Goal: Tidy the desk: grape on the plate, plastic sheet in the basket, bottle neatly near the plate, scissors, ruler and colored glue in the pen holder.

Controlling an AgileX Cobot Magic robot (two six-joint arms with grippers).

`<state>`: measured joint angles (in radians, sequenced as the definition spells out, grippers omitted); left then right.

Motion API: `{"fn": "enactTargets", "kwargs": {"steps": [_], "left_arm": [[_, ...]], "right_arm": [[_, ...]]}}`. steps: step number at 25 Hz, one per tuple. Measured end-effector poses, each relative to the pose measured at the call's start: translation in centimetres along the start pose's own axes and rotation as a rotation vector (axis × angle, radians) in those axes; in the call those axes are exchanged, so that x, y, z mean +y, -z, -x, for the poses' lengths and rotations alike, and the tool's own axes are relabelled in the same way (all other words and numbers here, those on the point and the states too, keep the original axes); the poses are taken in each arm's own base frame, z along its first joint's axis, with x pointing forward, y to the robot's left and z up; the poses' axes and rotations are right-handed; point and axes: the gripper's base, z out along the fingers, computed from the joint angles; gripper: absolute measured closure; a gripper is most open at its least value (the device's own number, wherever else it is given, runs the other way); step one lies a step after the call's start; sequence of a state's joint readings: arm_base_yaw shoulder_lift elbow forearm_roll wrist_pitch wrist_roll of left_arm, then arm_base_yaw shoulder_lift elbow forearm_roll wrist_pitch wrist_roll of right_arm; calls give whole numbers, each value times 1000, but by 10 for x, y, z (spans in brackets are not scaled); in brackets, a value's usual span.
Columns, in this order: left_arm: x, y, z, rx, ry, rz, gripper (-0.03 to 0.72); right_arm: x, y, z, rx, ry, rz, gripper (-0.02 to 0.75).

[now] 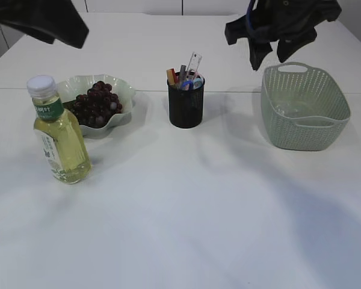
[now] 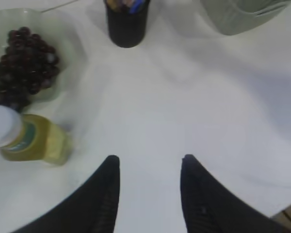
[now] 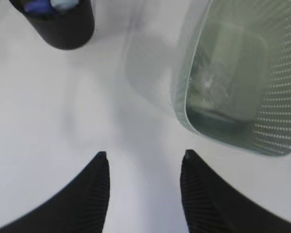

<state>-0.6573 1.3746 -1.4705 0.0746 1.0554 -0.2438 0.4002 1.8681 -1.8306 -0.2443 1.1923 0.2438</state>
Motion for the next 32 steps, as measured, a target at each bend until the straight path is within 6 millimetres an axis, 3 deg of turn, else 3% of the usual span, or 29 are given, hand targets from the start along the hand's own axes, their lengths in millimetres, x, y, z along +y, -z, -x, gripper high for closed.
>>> {"fn": "enactTargets", "kwargs": {"steps": [7, 10, 16, 19, 25, 32], "left_arm": [[-24, 4, 0, -9, -57, -263, 379], [-23, 17, -1, -45, -78, -274, 379], [-13, 50, -13, -63, -136, -216, 366], [-10, 61, -19, -47, -147, -205, 349], [-6, 85, -34, -18, -160, -204, 343], [-6, 94, -40, -8, -156, -229, 351]], "right_arm": [[3, 6, -6, 47, 23, 55, 407], [6, 13, -7, 45, 34, 100, 412], [4, 50, -22, 4, 63, 206, 414], [1, 71, -43, -5, 87, 232, 398], [3, 116, -101, -32, 148, 296, 269], [-13, 174, -161, -153, 125, 426, 258]]}}
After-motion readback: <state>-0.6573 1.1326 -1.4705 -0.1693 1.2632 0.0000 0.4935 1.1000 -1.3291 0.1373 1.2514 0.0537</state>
